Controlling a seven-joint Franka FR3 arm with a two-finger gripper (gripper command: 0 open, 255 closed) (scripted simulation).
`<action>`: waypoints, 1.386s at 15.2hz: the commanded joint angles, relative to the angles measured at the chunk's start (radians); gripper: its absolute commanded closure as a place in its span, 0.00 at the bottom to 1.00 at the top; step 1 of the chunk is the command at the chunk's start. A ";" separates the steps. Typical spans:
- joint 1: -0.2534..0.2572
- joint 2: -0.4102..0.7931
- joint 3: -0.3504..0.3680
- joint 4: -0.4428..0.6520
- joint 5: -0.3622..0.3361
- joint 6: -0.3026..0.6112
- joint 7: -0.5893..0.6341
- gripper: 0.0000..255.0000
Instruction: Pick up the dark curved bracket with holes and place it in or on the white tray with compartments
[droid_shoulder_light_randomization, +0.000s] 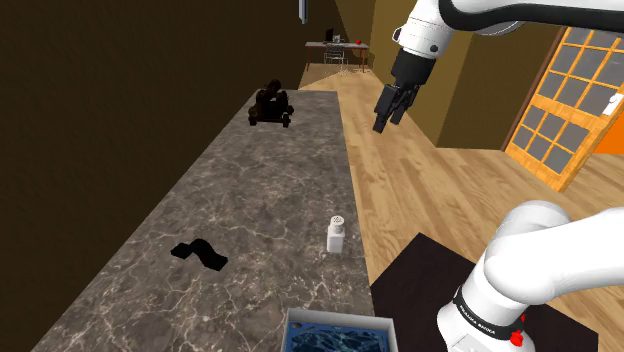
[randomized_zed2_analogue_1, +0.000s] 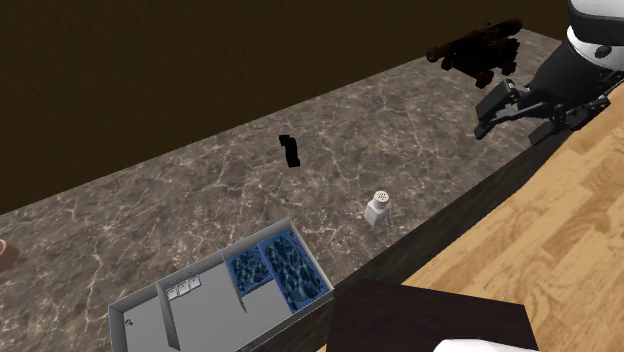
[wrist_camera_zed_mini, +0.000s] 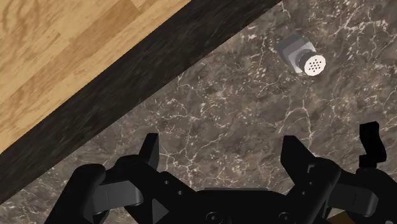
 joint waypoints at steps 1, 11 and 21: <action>0.000 0.000 0.000 0.000 0.000 0.000 0.000 0.00; 0.065 0.200 0.190 0.016 0.070 0.178 0.138 0.00; 0.099 0.483 0.375 0.138 0.053 0.330 0.295 0.00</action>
